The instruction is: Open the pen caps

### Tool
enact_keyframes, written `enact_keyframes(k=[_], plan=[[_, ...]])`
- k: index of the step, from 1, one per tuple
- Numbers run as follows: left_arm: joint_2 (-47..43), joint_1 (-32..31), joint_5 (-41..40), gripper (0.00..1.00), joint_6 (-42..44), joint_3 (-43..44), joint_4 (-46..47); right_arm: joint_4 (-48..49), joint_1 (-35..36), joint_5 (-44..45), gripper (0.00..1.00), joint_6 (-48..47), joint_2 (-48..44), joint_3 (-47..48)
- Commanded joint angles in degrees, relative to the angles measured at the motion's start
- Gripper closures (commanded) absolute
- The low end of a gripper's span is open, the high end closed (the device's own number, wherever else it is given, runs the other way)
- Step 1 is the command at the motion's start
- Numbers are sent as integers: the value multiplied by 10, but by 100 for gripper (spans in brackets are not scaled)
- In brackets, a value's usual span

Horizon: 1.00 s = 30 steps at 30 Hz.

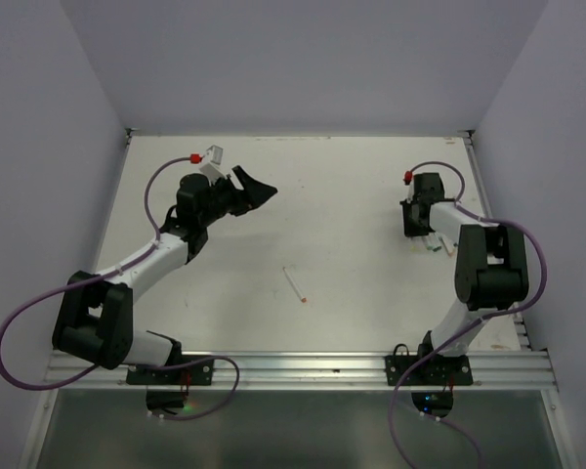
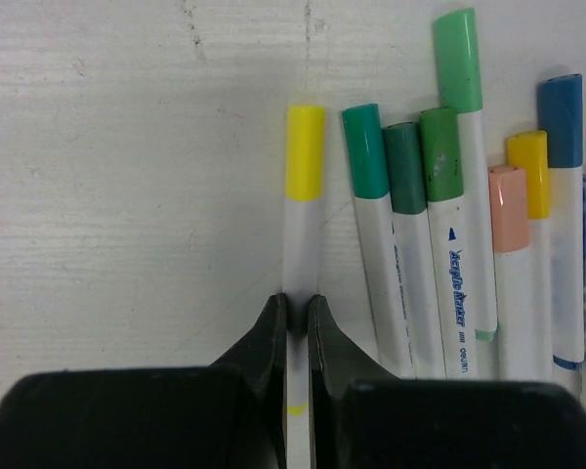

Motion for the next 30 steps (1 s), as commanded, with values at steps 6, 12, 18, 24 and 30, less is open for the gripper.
enact_keyframes(k=[6,12,18,24,30], plan=[[50,-9,97,30,0,15,55,-65,145,-69,100,17,-87,11],[68,-11,144,36,-56,-21,157,-77,239,-139,100,102,-140,46],[73,-19,153,35,-72,-28,174,-34,316,-178,100,149,-160,55],[82,-37,142,35,-83,-31,187,-4,361,-179,100,176,-165,76],[84,-47,128,36,-84,-31,175,8,384,-167,100,187,-175,91]])
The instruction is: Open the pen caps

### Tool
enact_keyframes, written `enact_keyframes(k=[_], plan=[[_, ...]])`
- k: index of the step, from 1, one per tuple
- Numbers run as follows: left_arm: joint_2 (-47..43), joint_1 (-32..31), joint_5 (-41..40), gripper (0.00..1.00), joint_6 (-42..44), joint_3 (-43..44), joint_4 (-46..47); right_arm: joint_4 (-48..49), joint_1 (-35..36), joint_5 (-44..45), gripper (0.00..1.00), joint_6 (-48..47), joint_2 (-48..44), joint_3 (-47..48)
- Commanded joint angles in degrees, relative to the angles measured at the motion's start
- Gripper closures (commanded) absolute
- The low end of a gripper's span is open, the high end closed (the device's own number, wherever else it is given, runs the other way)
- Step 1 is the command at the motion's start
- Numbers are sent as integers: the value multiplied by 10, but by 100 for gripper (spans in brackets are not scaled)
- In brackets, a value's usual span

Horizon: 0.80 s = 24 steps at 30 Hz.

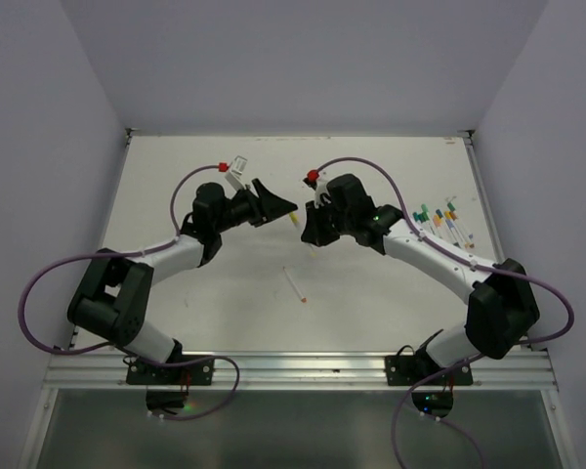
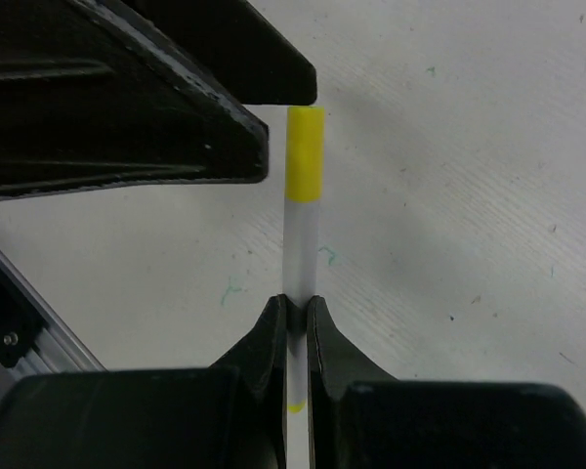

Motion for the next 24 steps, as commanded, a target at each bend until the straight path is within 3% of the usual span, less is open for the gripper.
enact_keyframes(k=[1,9,19,22,23,24], plan=[[5,-7,-2,36,-8,-2,25,24,10,8,100,18,-23,34],[5,-18,-1,44,-19,-3,25,31,16,13,100,20,-20,43],[5,-18,-11,61,-27,-3,32,23,27,28,100,15,-27,32],[13,-18,-3,81,-40,-3,48,27,31,28,100,16,-32,27],[16,-17,-1,99,-40,-1,49,28,32,29,100,14,-31,27],[18,-18,4,100,-42,0,53,27,33,36,100,12,-31,27]])
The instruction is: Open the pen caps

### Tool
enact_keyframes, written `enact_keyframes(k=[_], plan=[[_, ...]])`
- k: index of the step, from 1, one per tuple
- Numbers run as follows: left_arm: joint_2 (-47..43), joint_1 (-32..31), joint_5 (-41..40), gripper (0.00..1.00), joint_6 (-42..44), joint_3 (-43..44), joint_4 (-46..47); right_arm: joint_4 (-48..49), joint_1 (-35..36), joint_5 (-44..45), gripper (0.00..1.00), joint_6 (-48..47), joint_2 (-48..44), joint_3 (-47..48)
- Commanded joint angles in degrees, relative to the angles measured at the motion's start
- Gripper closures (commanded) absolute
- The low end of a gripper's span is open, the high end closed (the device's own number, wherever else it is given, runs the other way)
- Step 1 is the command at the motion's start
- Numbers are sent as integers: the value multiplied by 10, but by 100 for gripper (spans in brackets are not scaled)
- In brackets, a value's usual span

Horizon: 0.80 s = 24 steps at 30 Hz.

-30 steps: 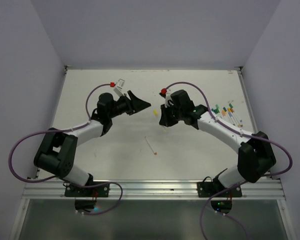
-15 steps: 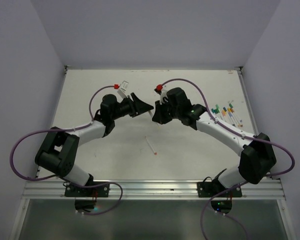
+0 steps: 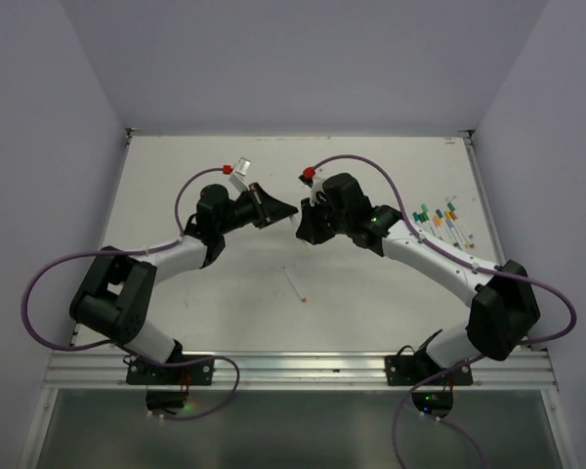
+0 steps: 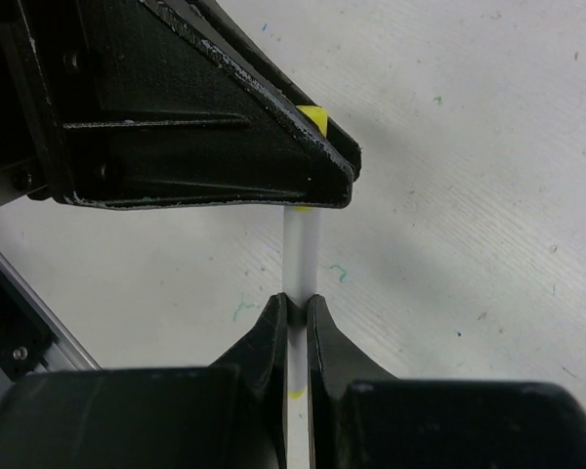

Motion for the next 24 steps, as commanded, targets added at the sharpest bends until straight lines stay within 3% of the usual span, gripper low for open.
enact_keyframes(k=[1,2,3,4,8,9,17,18,22,24], plan=[[9,-3,12,100,-10,-1,46,14,4,13,100,1,-22,9],[11,-3,17,100,-15,-3,53,16,5,10,93,-6,-23,8],[14,-3,25,100,-20,-4,60,20,5,15,76,-6,-24,4],[17,-3,29,100,-34,-5,78,20,5,21,48,-4,-24,1],[22,-2,37,100,-56,-14,107,34,5,13,2,-7,-29,-15],[22,-3,37,100,-57,-14,110,38,5,6,1,-7,-29,-19],[29,-3,46,100,-93,-25,153,87,5,-22,2,-9,-43,-53],[29,-3,47,100,-95,-26,157,90,5,-21,7,-8,-42,-55],[28,-3,46,100,-96,-27,156,87,5,-20,77,-11,-31,-48],[29,-3,45,100,-96,-28,161,80,5,-25,100,-9,-22,-39]])
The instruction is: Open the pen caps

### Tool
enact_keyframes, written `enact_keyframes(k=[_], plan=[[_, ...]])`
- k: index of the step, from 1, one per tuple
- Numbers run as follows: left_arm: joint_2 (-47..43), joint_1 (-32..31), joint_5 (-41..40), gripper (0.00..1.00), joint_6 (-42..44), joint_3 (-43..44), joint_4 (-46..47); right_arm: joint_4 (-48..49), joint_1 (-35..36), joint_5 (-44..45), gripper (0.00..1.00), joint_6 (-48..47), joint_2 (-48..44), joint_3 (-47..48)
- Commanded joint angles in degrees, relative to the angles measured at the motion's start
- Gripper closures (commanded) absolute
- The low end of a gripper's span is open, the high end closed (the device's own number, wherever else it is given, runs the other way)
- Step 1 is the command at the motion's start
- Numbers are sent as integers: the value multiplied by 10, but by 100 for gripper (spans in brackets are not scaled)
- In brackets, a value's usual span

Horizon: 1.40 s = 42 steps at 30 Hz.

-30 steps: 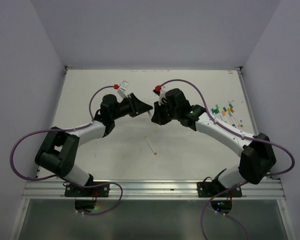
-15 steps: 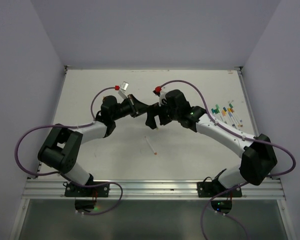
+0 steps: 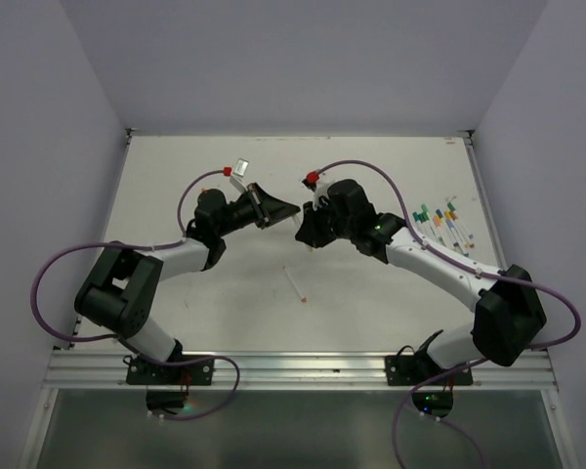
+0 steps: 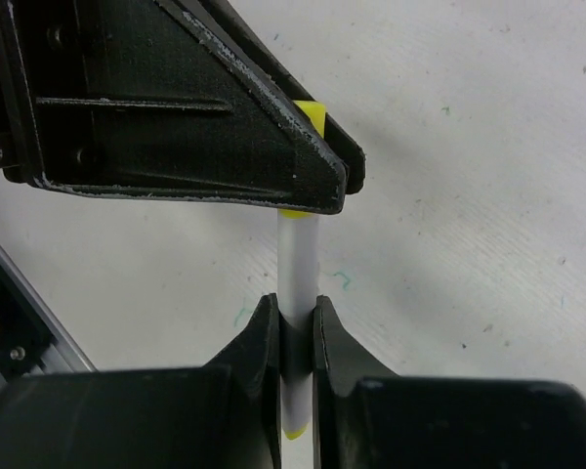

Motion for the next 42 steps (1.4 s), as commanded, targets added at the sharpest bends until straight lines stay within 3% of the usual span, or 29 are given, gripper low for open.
enact_keyframes(k=[1,9,14,24,25,29,30,35,42], plan=[[3,-3,10,100,-10,-8,41,16,3,-18,100,3,6,17],[-8,8,-86,100,34,19,-25,-63,27,45,100,48,8,32],[30,46,-149,100,77,93,-81,-65,84,87,100,69,2,-5],[92,170,-99,100,88,175,-95,-63,125,137,100,113,-79,-109],[94,174,-88,100,102,187,-114,-66,123,141,100,108,-76,-108],[107,171,-135,100,240,293,-414,-99,122,182,100,82,-19,-70],[117,168,-149,100,273,317,-448,-111,120,183,100,76,-4,-52],[122,168,-247,100,331,323,-560,-74,118,184,100,58,80,-38],[224,168,-286,100,365,413,-664,-21,118,204,100,63,107,-64]])
